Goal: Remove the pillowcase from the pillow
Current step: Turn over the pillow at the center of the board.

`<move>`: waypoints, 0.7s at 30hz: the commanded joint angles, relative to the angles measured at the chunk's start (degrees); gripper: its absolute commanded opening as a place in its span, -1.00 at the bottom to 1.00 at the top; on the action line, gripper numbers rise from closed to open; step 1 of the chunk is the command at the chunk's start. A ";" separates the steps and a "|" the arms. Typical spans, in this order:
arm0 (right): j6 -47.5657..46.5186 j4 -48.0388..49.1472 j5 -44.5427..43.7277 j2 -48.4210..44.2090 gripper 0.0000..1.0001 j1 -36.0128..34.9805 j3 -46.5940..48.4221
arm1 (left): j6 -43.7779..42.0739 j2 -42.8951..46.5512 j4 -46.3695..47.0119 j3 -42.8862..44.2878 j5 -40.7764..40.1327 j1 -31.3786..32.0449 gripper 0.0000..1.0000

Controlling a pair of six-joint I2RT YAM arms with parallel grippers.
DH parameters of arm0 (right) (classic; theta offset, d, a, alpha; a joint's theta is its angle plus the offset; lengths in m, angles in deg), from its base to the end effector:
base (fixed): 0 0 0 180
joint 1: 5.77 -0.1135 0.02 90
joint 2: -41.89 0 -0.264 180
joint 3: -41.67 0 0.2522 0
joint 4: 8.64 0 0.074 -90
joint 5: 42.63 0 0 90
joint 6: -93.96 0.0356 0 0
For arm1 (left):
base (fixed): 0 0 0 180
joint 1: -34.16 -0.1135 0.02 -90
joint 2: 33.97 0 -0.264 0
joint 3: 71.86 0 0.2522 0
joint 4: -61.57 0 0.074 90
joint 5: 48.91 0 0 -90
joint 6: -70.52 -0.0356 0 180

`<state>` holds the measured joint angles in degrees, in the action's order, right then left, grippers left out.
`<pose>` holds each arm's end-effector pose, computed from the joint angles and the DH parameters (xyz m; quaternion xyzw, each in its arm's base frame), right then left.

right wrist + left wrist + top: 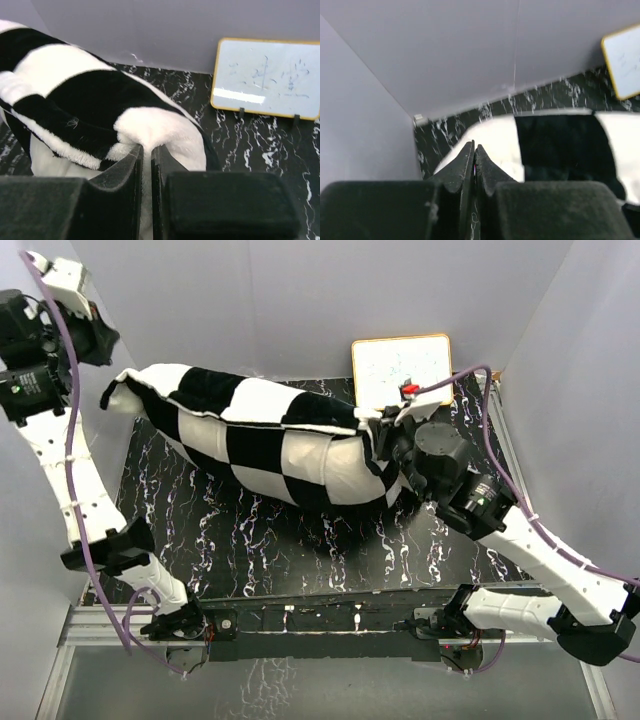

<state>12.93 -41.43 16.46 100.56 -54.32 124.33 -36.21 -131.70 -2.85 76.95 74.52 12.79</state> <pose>0.1570 0.1501 0.4256 -0.0846 0.7473 0.1244 0.6472 0.3004 0.0965 0.5474 0.1478 0.7579 -0.0194 0.6351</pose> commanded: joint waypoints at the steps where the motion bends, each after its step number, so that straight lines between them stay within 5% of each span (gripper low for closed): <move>1: -0.55 4.85 -1.81 3.07 -0.84 -0.67 13.08 | 7.30 1.96 2.88 5.80 1.33 -0.18 -1.00; 4: -0.17 3.86 -1.24 8.46 -0.84 1.76 14.20 | 6.19 2.39 6.88 -2.48 -5.68 4.00 -1.00; 7: 7.77 1.14 14.44 14.54 -0.84 15.65 13.97 | -0.32 -2.21 6.84 -7.99 -14.56 9.68 -1.00; 9: 11.03 0.17 19.10 18.90 -0.85 22.26 13.99 | -1.44 -5.25 6.22 -7.72 -12.92 10.19 -1.00; 10: 11.79 0.06 20.54 21.00 -0.85 24.17 14.10 | -2.41 -6.81 4.20 -5.63 -10.53 10.19 -0.70; 13: 13.18 0.14 21.98 24.72 -0.85 27.04 15.02 | -6.89 -8.61 -4.70 1.51 1.62 10.99 0.81; 18: 14.61 0.14 23.60 29.69 -0.85 30.83 15.02 | -19.68 1.70 -2.92 -16.60 -2.79 19.22 0.94; 21: 14.84 1.25 24.35 31.49 -0.85 32.78 13.80 | -19.76 4.42 -0.62 -23.12 -3.85 19.45 0.94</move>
<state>25.83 -39.66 36.10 130.33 -22.61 137.75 -50.24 -137.74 -4.81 57.54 69.91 30.04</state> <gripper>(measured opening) 0.099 0.970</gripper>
